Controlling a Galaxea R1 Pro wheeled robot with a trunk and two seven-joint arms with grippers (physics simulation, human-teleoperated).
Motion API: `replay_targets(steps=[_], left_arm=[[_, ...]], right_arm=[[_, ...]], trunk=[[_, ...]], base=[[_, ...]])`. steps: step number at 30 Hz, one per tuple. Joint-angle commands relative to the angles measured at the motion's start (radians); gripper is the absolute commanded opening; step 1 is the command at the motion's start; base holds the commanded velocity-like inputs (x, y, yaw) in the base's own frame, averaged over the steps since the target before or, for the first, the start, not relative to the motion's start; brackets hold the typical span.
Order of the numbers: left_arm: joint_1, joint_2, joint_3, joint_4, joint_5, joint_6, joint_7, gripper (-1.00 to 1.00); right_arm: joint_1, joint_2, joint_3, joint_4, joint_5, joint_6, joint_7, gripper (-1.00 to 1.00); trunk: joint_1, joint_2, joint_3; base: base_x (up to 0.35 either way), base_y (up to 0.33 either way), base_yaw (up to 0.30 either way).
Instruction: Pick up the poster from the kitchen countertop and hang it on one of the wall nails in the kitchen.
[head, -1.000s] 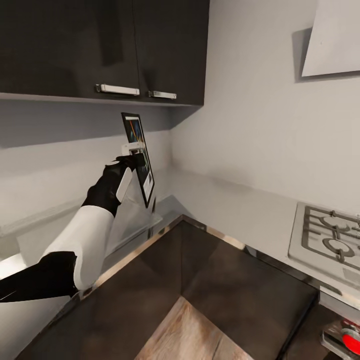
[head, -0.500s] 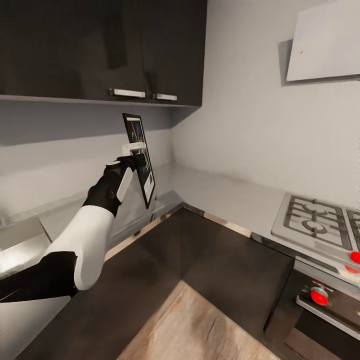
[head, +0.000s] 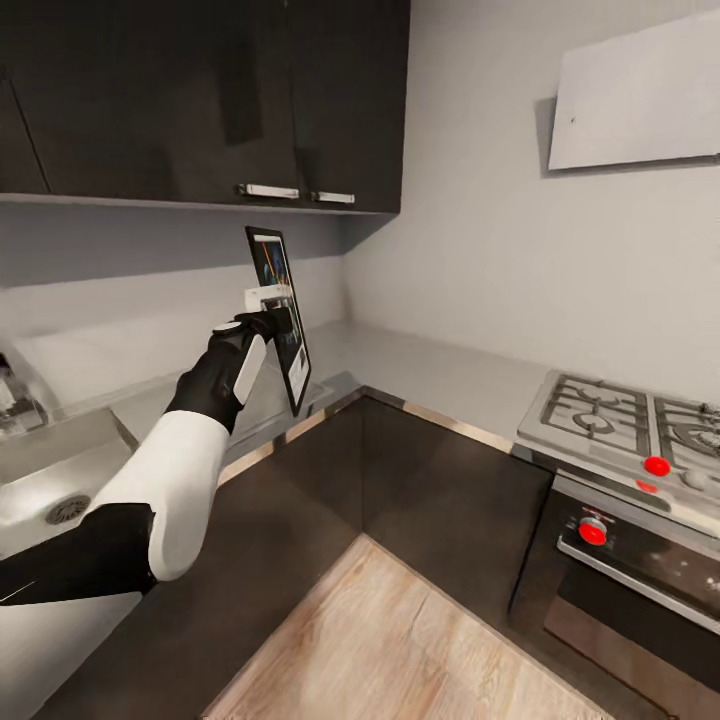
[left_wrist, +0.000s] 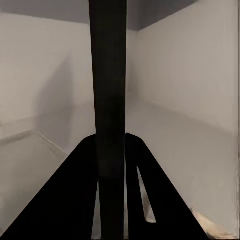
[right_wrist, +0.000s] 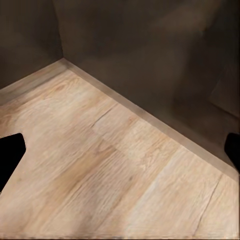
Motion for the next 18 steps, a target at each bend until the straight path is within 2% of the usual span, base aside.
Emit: replay_targets(steps=[1,18], left_arm=[[-0.001,-0.001,0.003,-0.001,0.0,0.005,0.002,-1.0],[-0.001,-0.001,0.004,-0.002,0.0,0.005,-0.003,-1.0]], right_arm=[[0.0,-0.001,0.0,-0.001,0.001,-0.001,0.0,1.0],[-0.001,-0.003,-0.001,0.004,0.001,0.0,0.0,1.0]], trunk=[[-0.001,-0.001,-0.001],[-0.001,-0.001,-0.001]], base=[[-0.34,0.0,0.0],[-0.341,0.0,0.0]])
